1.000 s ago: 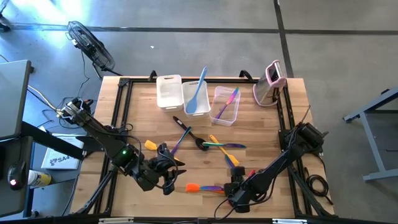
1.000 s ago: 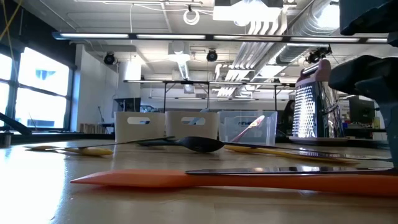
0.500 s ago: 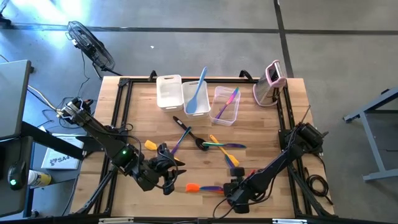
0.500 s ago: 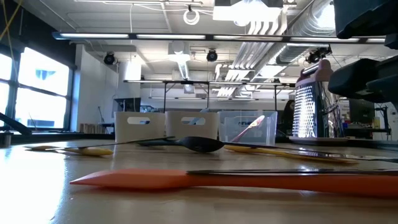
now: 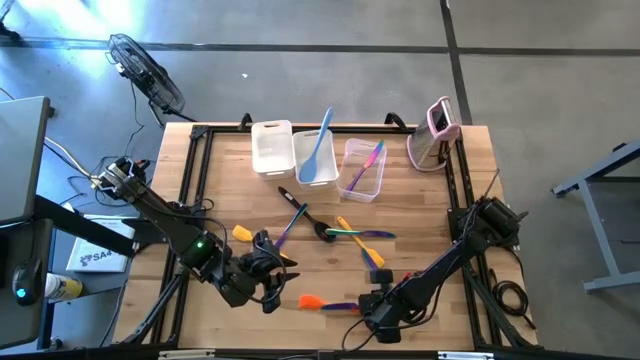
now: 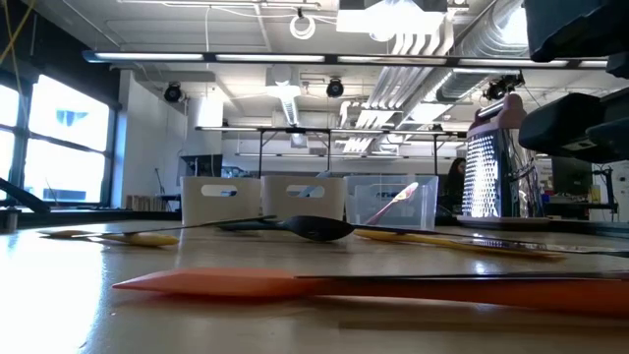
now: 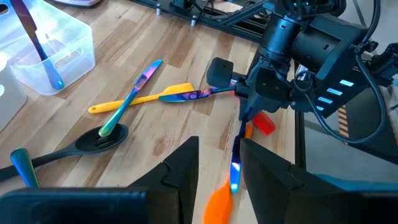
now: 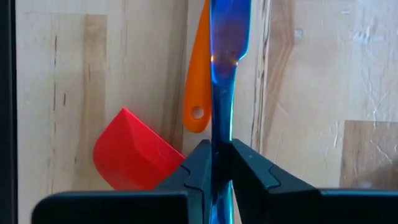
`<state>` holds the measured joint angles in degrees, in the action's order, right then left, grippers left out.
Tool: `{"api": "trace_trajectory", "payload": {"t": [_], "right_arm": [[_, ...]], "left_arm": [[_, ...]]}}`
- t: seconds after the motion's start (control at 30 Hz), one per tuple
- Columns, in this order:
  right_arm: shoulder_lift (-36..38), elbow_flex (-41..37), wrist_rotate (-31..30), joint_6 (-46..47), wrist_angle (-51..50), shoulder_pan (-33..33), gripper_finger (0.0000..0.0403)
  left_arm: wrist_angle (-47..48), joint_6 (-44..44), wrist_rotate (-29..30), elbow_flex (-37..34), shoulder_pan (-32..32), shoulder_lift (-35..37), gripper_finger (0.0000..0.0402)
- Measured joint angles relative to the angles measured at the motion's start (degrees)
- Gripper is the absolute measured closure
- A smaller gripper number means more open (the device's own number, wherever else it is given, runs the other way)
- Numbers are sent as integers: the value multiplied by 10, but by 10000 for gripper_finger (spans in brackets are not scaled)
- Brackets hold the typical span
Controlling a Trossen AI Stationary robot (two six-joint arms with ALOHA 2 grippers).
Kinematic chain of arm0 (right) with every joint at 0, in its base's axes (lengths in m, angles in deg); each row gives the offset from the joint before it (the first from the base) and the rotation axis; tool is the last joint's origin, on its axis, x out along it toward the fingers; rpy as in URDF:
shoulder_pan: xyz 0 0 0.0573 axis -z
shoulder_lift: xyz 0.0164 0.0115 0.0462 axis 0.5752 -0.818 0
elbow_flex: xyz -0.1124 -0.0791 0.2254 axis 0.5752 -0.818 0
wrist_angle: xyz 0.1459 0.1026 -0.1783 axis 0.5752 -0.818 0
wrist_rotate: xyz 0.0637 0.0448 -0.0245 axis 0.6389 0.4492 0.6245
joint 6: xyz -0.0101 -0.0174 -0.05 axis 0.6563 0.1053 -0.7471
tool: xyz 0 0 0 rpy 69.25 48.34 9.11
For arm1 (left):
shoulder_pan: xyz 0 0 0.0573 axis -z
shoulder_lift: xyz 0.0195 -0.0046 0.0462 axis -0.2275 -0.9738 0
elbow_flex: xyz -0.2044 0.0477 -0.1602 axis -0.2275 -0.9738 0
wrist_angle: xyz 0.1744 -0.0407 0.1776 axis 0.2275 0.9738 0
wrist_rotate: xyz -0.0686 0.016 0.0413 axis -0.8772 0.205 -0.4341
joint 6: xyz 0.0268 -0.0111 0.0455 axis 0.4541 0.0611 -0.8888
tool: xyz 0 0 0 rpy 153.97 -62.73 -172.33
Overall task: Pick & Place Kitchen Items
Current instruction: Put the purple table knife into the transparent bin
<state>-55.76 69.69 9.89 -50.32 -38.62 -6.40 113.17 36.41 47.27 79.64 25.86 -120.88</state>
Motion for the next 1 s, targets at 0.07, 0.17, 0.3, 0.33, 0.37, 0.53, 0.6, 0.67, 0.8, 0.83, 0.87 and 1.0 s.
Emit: {"api": "trace_trajectory", "payload": {"t": [0.07, 0.17, 0.3, 0.33, 0.37, 0.53, 0.6, 0.67, 0.8, 0.83, 0.87, 1.0], "right_arm": [[0, 0, 0, 1, 0, 0, 374], [0, 0, 4, 0, 0, 0, 374], [0, 0, 4, 2, 0, 0, 374], [0, 0, 5, 2, 0, 0, 374], [0, 0, 5, 2, 0, 0, 374], [16, 0, 1, 3, -2, -1, 374], [25, -1, 0, 3, -3, -1, 374], [33, -3, -1, 5, -8, -1, 374], [41, -3, 3, 13, -17, -2, 374], [41, -2, 4, 17, -20, -2, 374], [41, -2, 4, 18, -22, -3, 374], [41, -2, 0, 18, -6, -5, 374]], "left_arm": [[0, 0, 0, 0, 0, 0, 286], [0, 0, 0, 0, 0, 0, 286], [0, 0, 0, 0, 0, 0, 286], [0, 0, 0, 0, 0, 0, 286], [0, 0, 0, 0, 0, 0, 286], [0, 0, 0, 0, 0, 0, 286], [0, 0, 0, 0, 0, 0, 286], [0, 0, 0, 0, 0, 0, 286], [0, 0, 0, 0, 0, 0, 286], [0, 0, 0, 0, 0, 0, 286], [0, 0, 0, 0, 0, 0, 286], [0, 0, 0, 0, 0, 0, 286]]}}
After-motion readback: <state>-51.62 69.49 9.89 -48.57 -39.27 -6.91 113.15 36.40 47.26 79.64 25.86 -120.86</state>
